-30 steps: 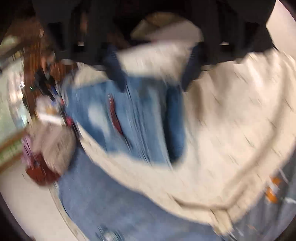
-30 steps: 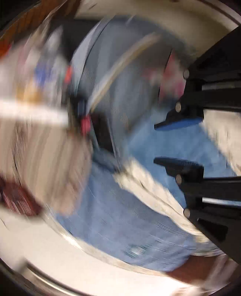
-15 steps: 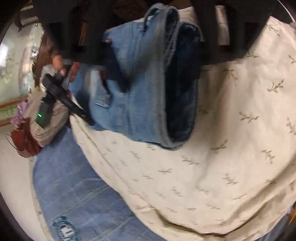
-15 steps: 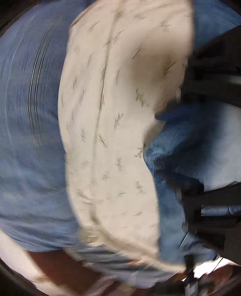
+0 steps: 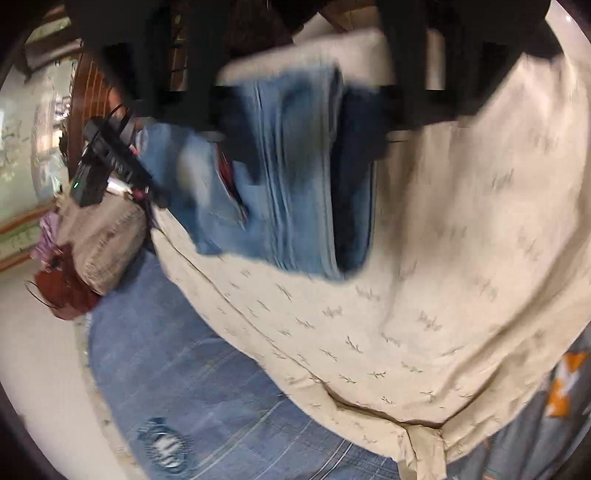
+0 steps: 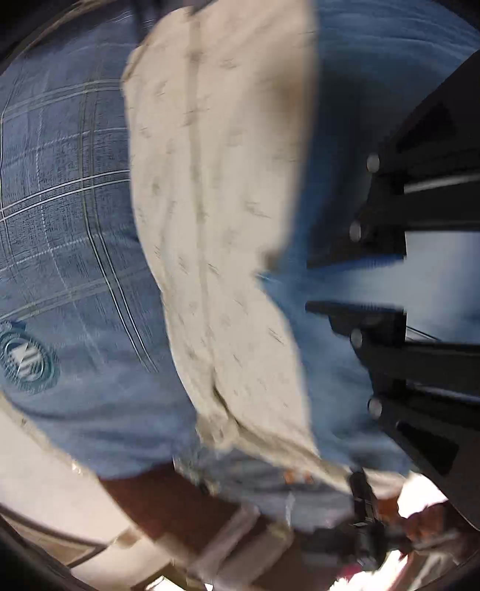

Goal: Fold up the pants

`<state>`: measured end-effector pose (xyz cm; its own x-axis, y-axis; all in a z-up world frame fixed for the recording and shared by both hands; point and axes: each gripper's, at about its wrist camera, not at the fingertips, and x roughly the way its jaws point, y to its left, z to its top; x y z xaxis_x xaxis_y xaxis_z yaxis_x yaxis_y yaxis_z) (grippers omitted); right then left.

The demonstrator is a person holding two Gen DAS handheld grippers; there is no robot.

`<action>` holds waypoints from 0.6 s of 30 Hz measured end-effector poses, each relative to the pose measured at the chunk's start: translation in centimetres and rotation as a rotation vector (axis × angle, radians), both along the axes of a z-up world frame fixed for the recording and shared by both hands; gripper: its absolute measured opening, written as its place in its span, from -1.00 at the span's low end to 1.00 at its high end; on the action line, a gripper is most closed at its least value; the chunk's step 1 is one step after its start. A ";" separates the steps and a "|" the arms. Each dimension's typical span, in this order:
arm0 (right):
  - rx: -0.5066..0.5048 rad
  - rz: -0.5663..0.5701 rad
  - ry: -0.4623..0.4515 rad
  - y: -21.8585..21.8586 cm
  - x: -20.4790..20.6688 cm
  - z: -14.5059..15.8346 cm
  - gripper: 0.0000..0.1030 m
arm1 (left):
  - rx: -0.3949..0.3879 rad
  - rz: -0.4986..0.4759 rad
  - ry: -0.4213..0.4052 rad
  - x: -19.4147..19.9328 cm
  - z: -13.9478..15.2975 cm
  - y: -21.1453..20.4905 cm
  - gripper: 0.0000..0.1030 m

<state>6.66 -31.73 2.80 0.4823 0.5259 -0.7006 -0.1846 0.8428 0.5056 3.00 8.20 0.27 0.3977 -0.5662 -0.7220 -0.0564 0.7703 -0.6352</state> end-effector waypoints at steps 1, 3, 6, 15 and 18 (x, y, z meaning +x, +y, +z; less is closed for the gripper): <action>0.051 0.014 0.020 0.1 -1.4 -0.1 0.01 | -0.009 -0.003 -0.013 -1.3 0.3 0.0 0.47; 0.212 0.056 0.079 -0.3 -5.6 -1.0 0.21 | -0.050 -0.019 -0.017 -3.8 -0.1 -0.6 0.59; 0.368 0.100 0.197 0.4 -9.7 -3.2 0.29 | -0.127 -0.056 0.033 -5.4 -1.8 -1.9 0.59; 0.429 0.015 0.297 1.6 -8.2 -6.1 -0.94 | -0.121 -0.018 0.166 -3.0 -4.4 -3.7 0.14; 0.330 0.046 0.222 2.3 -9.1 -4.8 -0.95 | -0.041 -0.025 0.127 -3.7 -3.7 -3.4 -0.23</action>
